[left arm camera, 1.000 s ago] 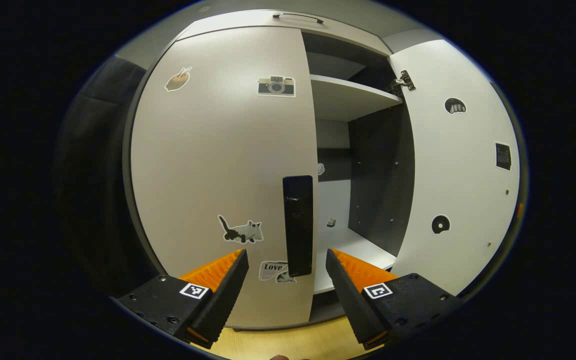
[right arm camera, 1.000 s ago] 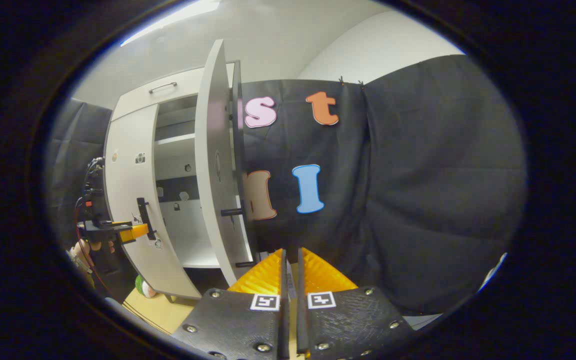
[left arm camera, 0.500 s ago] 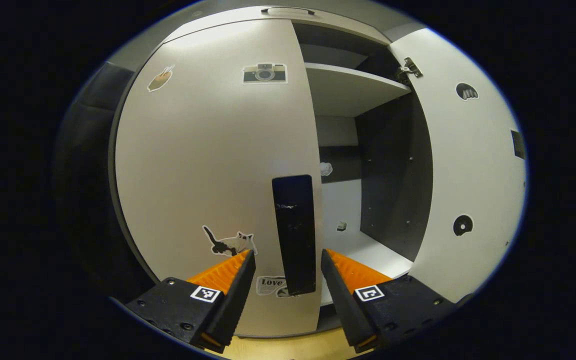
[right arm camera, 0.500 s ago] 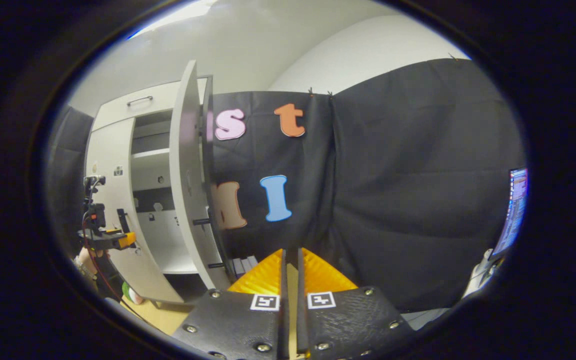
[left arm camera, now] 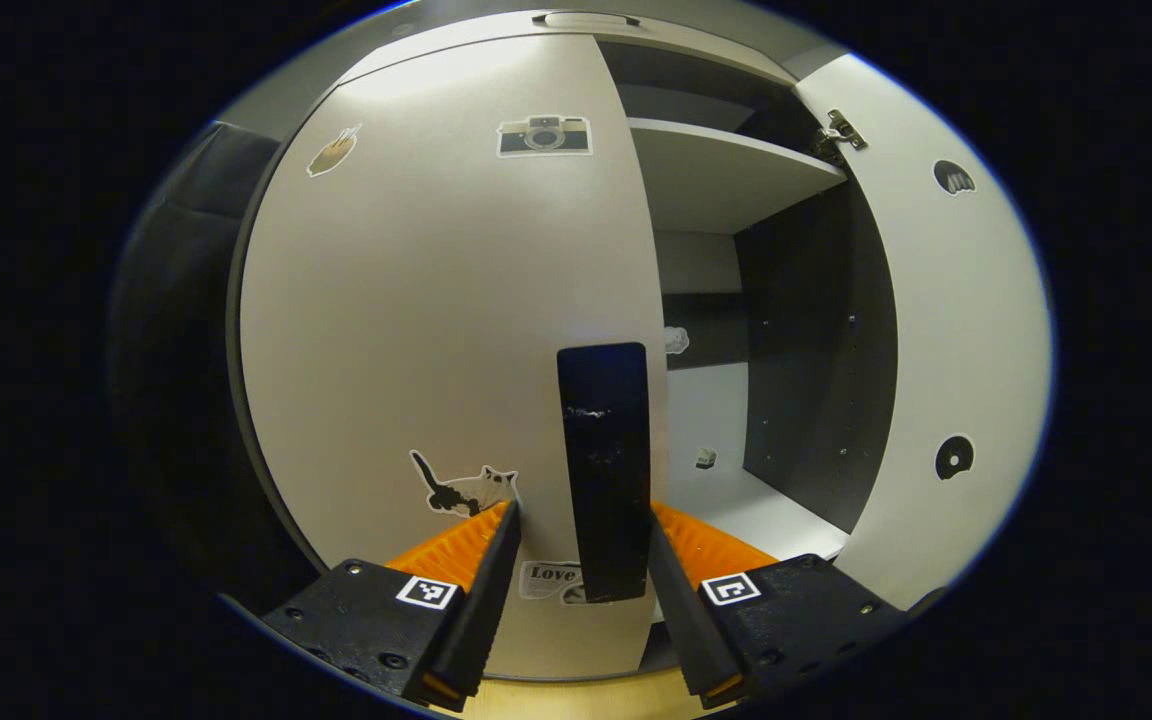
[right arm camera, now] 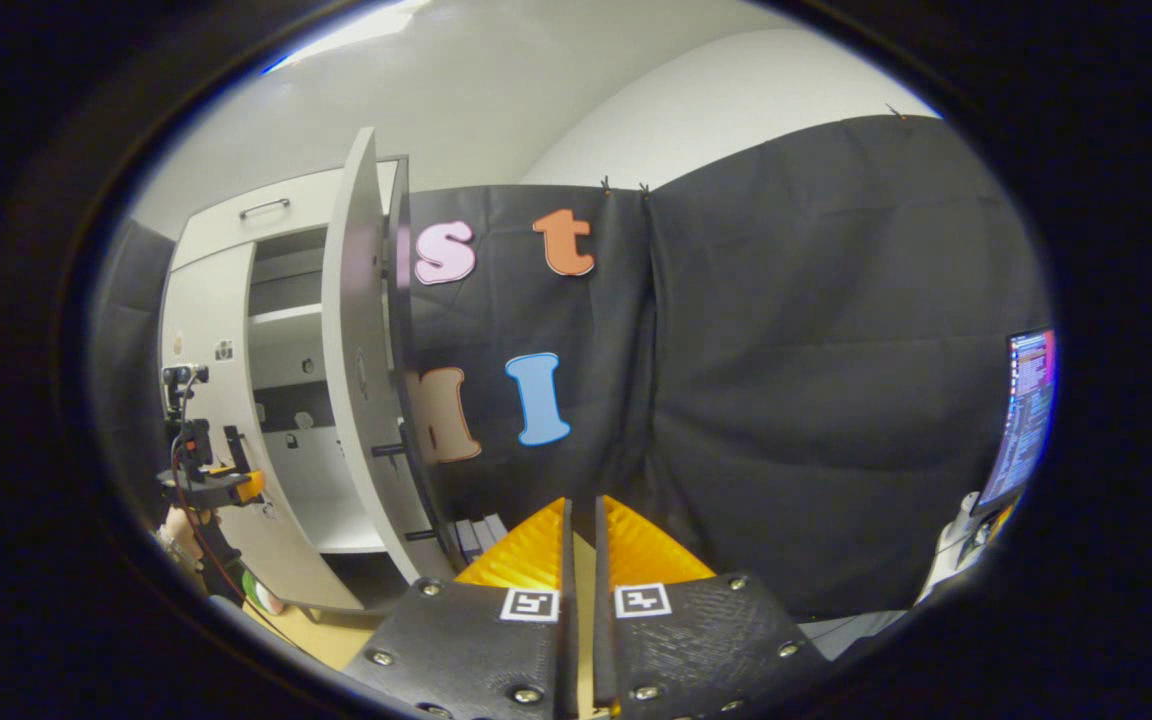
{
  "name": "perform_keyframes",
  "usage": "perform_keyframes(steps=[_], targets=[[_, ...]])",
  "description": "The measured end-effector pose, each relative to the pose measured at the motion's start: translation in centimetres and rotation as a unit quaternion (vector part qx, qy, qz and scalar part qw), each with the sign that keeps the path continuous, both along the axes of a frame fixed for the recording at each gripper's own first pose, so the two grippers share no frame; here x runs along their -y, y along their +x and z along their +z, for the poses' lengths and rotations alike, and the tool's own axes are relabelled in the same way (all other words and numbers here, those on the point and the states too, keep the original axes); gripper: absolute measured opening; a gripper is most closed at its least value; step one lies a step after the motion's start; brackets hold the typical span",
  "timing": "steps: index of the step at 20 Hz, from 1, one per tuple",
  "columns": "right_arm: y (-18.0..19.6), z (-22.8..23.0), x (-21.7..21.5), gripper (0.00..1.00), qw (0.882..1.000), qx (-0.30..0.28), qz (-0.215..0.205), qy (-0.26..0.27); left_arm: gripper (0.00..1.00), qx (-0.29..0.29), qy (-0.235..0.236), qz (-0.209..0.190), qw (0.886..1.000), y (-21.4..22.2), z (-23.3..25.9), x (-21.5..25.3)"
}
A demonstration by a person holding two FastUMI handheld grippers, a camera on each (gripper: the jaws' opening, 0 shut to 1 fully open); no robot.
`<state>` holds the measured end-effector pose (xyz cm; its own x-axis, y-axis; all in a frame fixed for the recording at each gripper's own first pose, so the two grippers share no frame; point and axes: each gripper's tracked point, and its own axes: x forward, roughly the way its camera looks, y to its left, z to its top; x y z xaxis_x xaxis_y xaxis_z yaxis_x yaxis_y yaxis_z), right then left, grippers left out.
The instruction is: Open the right door of the double-door shoe cabinet with the right hand, and open the left door with the left hand.
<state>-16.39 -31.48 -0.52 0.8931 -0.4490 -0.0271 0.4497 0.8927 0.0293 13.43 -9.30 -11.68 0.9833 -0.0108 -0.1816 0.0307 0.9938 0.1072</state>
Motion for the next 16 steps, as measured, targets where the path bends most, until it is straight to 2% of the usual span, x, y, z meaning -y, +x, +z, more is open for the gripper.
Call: perform_keyframes(steps=[4, 6, 7, 9, 16], targets=[[0.5, 0.3, -0.3, 0.06, 1.000, -0.004, 0.006, -0.008, 0.72, 0.007, -0.002, -0.005, 1.000, 0.1, 0.0, 0.4], [0.7, 0.2, -0.2, 0.06, 1.000, -0.010, 0.004, -0.011, 0.61, 0.012, -0.003, -0.017, 1.000, 0.1, -0.1, 1.1], [0.6, 0.1, -0.1, 0.06, 1.000, -0.014, 0.003, -0.012, 0.52, 0.014, -0.006, -0.028, 0.999, 0.1, -0.1, 1.6], [0.5, 0.0, -0.4, 0.06, 1.000, -0.019, 0.007, -0.014, 0.35, 0.016, -0.011, -0.026, 0.999, 0.1, -0.1, 1.6], [0.1, 0.2, -0.9, 0.06, 0.999, -0.028, 0.014, -0.017, 0.26, 0.008, -0.031, -0.025, 0.999, 0.0, -0.2, 1.5]])
